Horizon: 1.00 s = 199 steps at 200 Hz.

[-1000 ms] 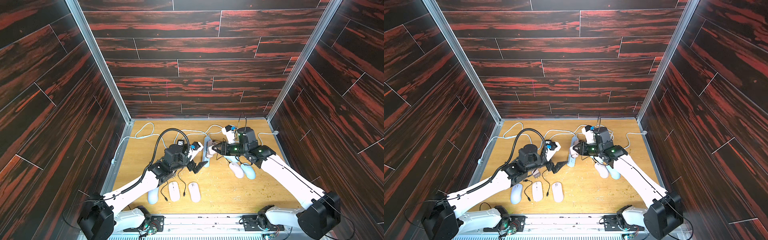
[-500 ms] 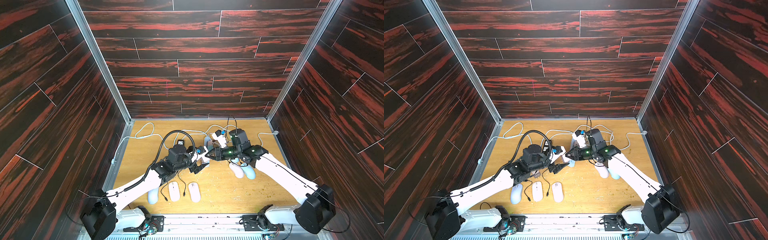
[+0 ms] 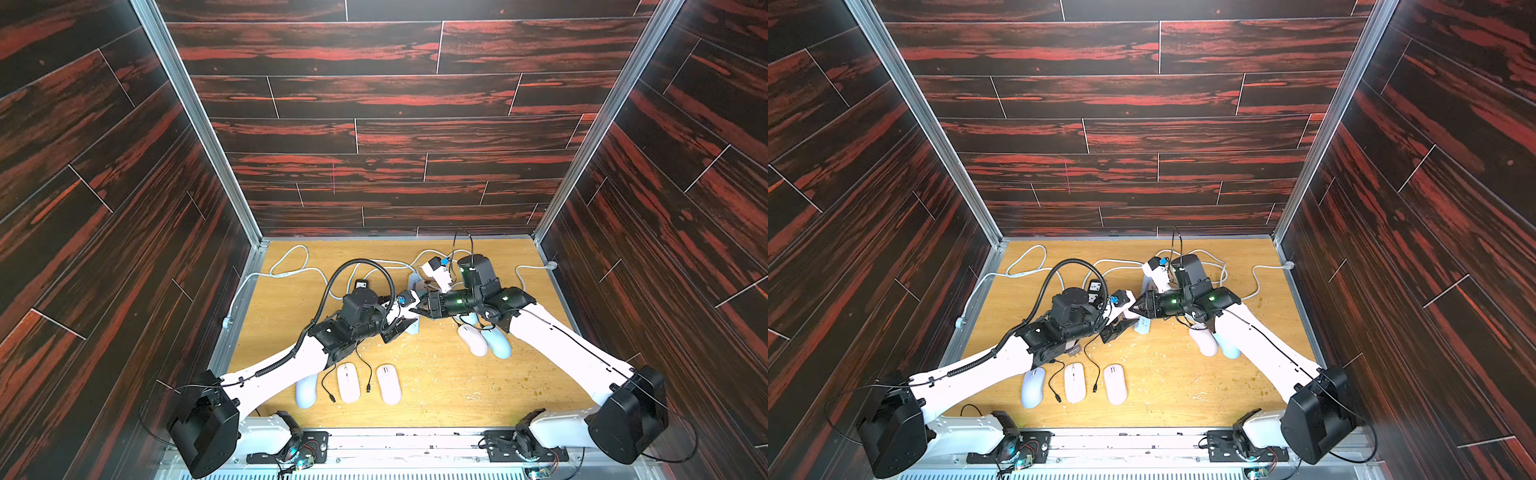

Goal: Unplug the wireless mouse
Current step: Remove the power cord from the plug.

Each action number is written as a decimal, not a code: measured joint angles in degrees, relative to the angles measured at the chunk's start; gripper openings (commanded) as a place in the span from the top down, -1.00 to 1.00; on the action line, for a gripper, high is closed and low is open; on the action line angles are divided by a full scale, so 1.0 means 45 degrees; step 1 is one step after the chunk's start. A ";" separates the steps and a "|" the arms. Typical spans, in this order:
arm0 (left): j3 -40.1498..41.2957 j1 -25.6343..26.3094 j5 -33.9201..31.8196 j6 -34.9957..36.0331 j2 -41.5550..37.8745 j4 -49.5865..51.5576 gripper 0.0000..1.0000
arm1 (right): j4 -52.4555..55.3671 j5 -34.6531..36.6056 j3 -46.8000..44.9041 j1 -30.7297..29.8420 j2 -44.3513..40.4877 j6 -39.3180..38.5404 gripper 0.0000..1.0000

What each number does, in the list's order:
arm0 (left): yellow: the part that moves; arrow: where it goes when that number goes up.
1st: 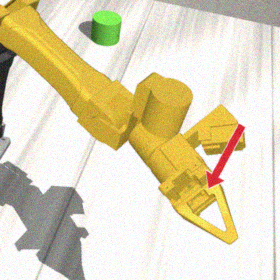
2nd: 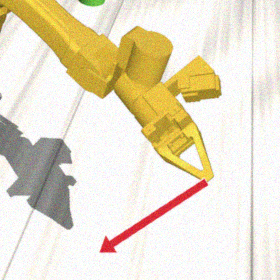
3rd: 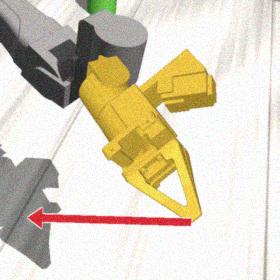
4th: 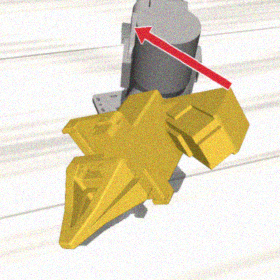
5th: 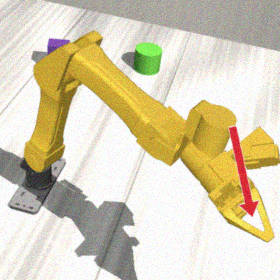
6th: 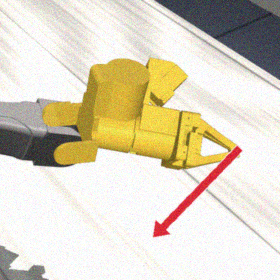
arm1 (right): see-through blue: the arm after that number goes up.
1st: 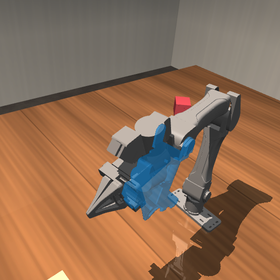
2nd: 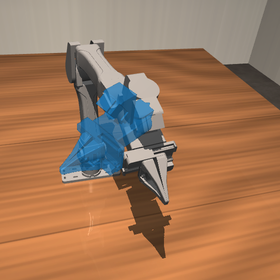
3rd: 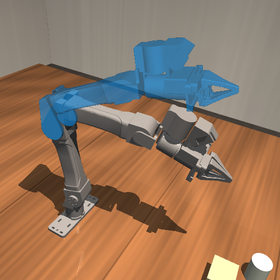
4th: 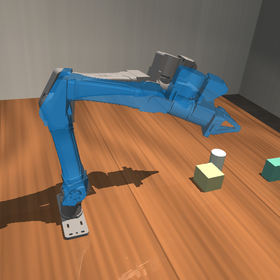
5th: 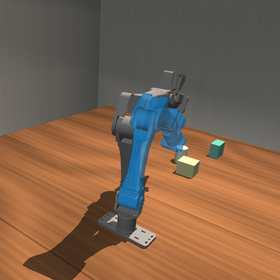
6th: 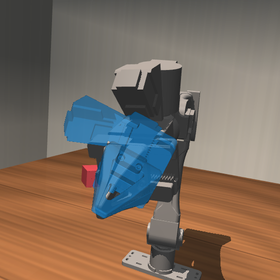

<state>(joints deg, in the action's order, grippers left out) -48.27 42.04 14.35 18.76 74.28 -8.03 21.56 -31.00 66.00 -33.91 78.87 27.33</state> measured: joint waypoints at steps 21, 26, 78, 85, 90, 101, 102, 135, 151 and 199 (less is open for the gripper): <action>0.0000 0.0024 -0.0005 0.0039 0.0000 0.0005 0.35 | -0.0039 0.0029 0.0000 0.0000 0.0005 -0.0015 0.98; 0.0000 0.0024 -0.0015 0.0058 0.0000 0.0000 0.45 | -0.0039 0.0039 0.0000 0.0000 0.0005 -0.0029 0.91; 0.0000 -0.0024 -0.0335 -0.0087 -0.0058 -0.0126 1.00 | -0.0262 0.0714 -0.0223 -0.0024 -0.0588 0.0092 -0.06; 0.0000 -0.0049 -0.0408 -0.0131 -0.0087 -0.0121 1.00 | -0.0321 0.0850 -0.0296 -0.0024 -0.0787 0.0131 -0.06; 0.0005 -0.0058 -0.0427 -0.0151 -0.0102 -0.0121 1.00 | -0.0369 0.0952 -0.0345 -0.0024 -0.0942 0.0126 -0.06; 0.0005 -0.0073 -0.0457 -0.0185 -0.0146 -0.0136 1.00 | -0.0520 0.1122 -0.0427 -0.0024 -0.1243 0.0155 -0.06; 0.0000 -0.0073 -0.0457 -0.0185 -0.0151 -0.0136 1.00 | -0.0525 0.1132 -0.0437 -0.0024 -0.1277 0.0155 -0.06; 0.0010 -0.0078 -0.0369 -0.0291 -0.0257 -0.0136 1.00 | -0.1083 0.1069 -0.0612 -0.0024 -0.1588 0.0340 0.03; 0.0015 -0.0078 -0.0257 -0.0316 -0.0301 -0.0160 1.00 | -0.1287 0.0952 -0.0622 -0.0024 -0.1506 0.0389 0.05; 0.0087 -0.0078 0.0427 -0.0316 -0.0471 -0.0223 1.00 | -0.1379 0.0884 -0.0636 -0.0024 -0.1209 0.0554 0.14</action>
<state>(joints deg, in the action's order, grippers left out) -47.88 41.69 16.27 17.34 72.16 -9.04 15.35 -27.03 63.13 -34.02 73.43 29.82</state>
